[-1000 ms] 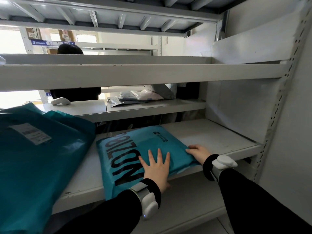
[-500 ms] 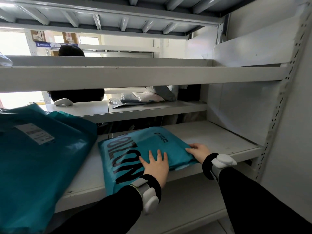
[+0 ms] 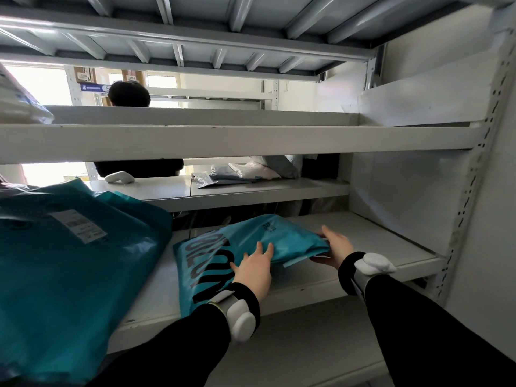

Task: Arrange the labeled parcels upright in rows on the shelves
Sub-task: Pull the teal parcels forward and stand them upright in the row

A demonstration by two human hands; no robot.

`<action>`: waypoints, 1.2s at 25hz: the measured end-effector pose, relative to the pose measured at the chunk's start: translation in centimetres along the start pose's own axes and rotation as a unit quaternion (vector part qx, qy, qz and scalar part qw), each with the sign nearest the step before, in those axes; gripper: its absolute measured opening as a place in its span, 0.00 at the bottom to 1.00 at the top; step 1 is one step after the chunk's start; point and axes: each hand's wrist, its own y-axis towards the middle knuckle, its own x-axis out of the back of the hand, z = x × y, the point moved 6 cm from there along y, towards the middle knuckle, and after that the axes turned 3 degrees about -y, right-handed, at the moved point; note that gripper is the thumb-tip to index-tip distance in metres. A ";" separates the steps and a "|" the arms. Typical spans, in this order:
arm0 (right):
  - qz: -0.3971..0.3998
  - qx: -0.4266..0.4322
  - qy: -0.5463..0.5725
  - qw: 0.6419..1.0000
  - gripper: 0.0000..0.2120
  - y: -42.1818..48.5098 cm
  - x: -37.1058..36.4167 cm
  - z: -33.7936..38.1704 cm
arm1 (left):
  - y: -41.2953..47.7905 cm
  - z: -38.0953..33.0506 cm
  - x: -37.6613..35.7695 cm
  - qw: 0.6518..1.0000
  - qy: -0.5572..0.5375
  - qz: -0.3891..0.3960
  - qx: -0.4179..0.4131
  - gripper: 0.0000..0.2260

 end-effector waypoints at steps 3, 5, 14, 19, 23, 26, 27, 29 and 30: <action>0.039 -0.001 -0.015 0.999 0.14 -0.1 -1.7 0.0 | 0.1 1.4 1.3 0.997 -0.061 -0.041 -0.010 0.31; 0.071 -0.004 -0.065 0.995 0.09 -0.3 -3.4 -0.3 | 0.1 2.3 2.4 0.992 -0.105 -0.074 -0.012 0.30; 0.212 -0.011 -0.207 0.955 0.26 -2.1 -14.6 -3.7 | -2.4 7.2 7.7 0.946 -0.243 -0.216 -0.012 0.24; 0.258 0.014 -0.196 0.946 0.33 -3.2 -21.0 -4.9 | -4.4 10.2 10.2 0.890 -0.362 -0.276 -0.004 0.21; 0.268 0.027 -0.187 0.945 0.36 -3.8 -24.4 -4.9 | -5.8 13.1 11.8 0.834 -0.453 -0.316 0.010 0.19; 0.278 0.053 -0.204 0.937 0.36 -4.3 -26.5 -4.6 | -7.5 15.1 13.3 0.813 -0.462 -0.353 0.017 0.16; 0.284 0.056 -0.206 0.935 0.36 -4.7 -27.3 -4.6 | -8.1 15.7 13.8 0.806 -0.467 -0.362 0.017 0.16; 0.294 0.063 -0.204 0.932 0.37 -5.4 -28.3 -4.6 | -8.8 16.7 14.3 0.801 -0.472 -0.369 0.020 0.16; 0.301 0.068 -0.202 0.930 0.38 -5.7 -29.0 -4.7 | -9.2 17.4 14.5 0.796 -0.474 -0.375 0.025 0.16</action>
